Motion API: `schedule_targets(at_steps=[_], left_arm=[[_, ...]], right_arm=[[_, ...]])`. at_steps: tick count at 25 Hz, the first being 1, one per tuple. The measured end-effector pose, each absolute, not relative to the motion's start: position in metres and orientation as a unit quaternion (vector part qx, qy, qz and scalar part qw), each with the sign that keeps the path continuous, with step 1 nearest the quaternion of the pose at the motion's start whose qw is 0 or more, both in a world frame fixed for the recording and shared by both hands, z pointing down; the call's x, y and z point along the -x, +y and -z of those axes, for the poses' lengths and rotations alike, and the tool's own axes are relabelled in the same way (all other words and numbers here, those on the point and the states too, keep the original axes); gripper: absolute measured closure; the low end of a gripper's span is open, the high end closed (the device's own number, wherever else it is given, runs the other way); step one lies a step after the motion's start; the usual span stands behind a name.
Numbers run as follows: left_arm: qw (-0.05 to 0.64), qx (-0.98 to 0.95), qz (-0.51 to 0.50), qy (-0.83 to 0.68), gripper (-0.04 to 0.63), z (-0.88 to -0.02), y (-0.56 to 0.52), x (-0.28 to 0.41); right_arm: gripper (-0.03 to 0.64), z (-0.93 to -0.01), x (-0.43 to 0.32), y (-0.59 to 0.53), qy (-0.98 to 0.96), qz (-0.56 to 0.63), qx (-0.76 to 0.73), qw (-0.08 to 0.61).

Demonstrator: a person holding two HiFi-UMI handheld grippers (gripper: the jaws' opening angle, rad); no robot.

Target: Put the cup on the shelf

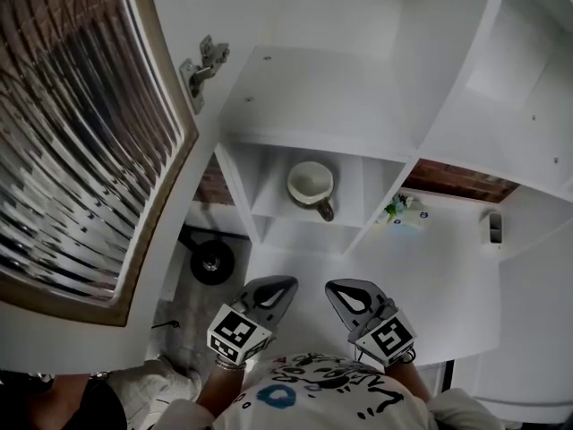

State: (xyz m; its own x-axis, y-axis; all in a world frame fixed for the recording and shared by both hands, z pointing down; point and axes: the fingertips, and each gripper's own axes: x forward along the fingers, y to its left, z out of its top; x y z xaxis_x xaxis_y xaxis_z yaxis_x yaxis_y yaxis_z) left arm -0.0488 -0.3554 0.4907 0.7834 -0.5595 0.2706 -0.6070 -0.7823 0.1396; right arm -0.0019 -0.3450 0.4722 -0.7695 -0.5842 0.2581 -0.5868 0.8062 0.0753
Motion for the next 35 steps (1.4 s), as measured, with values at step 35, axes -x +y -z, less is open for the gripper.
schedule_targets(at_steps=[35], left_arm=[[0.116, -0.938, -0.119, -0.305, 0.578, -0.5, -0.351, 0.049]], right_arm=[[0.591, -0.46, 0.004, -0.337, -0.956, -0.014, -0.279, 0.086]])
